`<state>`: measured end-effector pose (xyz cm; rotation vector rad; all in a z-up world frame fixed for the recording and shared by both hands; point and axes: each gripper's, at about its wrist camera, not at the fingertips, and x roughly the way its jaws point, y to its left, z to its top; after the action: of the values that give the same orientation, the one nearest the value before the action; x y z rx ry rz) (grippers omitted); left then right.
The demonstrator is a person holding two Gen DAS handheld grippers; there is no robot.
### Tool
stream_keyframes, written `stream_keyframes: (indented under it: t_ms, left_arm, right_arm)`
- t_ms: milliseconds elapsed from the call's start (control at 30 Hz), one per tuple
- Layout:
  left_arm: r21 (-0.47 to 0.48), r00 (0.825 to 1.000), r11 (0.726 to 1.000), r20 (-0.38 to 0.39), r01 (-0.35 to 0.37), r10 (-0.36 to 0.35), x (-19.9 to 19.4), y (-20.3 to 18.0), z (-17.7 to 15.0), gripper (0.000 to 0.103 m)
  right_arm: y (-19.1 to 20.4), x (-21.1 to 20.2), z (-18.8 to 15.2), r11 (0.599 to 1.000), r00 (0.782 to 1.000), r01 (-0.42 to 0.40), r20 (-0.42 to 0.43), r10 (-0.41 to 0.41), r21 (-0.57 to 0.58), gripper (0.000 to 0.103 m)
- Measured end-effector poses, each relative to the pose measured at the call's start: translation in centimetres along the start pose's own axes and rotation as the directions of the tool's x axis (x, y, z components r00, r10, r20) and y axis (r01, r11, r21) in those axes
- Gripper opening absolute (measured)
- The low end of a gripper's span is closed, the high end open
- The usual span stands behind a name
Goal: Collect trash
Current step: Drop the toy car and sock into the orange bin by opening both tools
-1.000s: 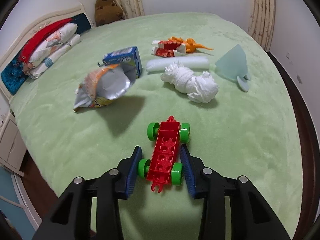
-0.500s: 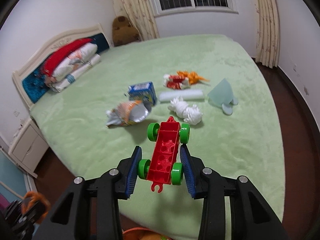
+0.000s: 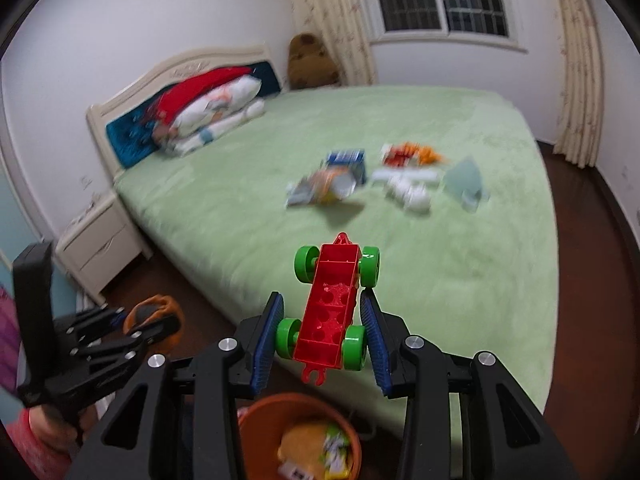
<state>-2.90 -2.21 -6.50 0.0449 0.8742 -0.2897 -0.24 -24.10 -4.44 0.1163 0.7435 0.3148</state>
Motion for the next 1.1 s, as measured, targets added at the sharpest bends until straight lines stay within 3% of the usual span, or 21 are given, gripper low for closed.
stream_keyframes:
  t_ms: [100, 267, 400, 600, 933, 1000, 1033, 1067, 1100]
  left_arm:
    - [0.009, 0.997, 1.000, -0.071, 0.026, -0.026, 1.3, -0.4, -2.3, 0.031]
    - [-0.035, 0.969, 0.998, -0.239, 0.058, -0.065, 5.5, -0.5, -7.2, 0.031]
    - [-0.078, 0.927, 0.994, -0.362, 0.078, -0.101, 8.9, -0.5, -10.6, 0.031]
    - [-0.096, 0.847, 0.993, -0.521, 0.069, -0.109, 14.0, -1.2, -15.1, 0.031]
    - [-0.147, 0.757, 0.989, -0.648, -0.012, -0.087, 18.4, -0.5, -19.1, 0.032]
    - [-0.149, 0.743, 0.989, -0.662, -0.009, -0.093, 18.7, -0.5, -19.6, 0.039]
    - [-0.146, 0.741, 0.989, -0.666, -0.014, -0.088, 18.7, -0.5, -19.7, 0.050]
    - [-0.140, 0.745, 0.990, -0.663, -0.021, -0.077, 18.6, -0.5, -19.7, 0.061]
    - [-0.131, 0.751, 0.991, -0.657, -0.027, -0.066, 18.5, -0.5, -19.5, 0.066]
  right_arm:
    - [0.1, 0.8, -2.7, 1.000, 0.997, -0.027, -0.069, 0.027, 0.008, 0.040]
    - [0.1, 3.2, -8.0, 0.998, 0.977, -0.050, -0.204, 0.058, 0.046, 0.040]
    - [-0.3, 5.9, -11.6, 0.995, 0.948, -0.052, -0.308, 0.077, 0.088, 0.040]
    - [0.0, 10.8, -16.8, 0.992, 0.889, -0.033, -0.450, 0.083, 0.118, 0.040]
    - [-0.9, 16.4, -21.2, 0.992, 0.806, 0.022, -0.590, 0.058, 0.128, 0.040]
    - [-1.4, 16.8, -21.5, 0.987, 0.798, 0.029, -0.598, 0.072, 0.158, 0.044]
    - [-1.7, 16.9, -21.5, 0.985, 0.797, 0.037, -0.600, 0.073, 0.169, 0.063]
    - [-1.9, 16.9, -21.4, 0.983, 0.799, 0.043, -0.597, 0.073, 0.178, 0.073]
    - [-2.1, 16.7, -21.2, 0.981, 0.808, 0.053, -0.585, 0.066, 0.184, 0.073]
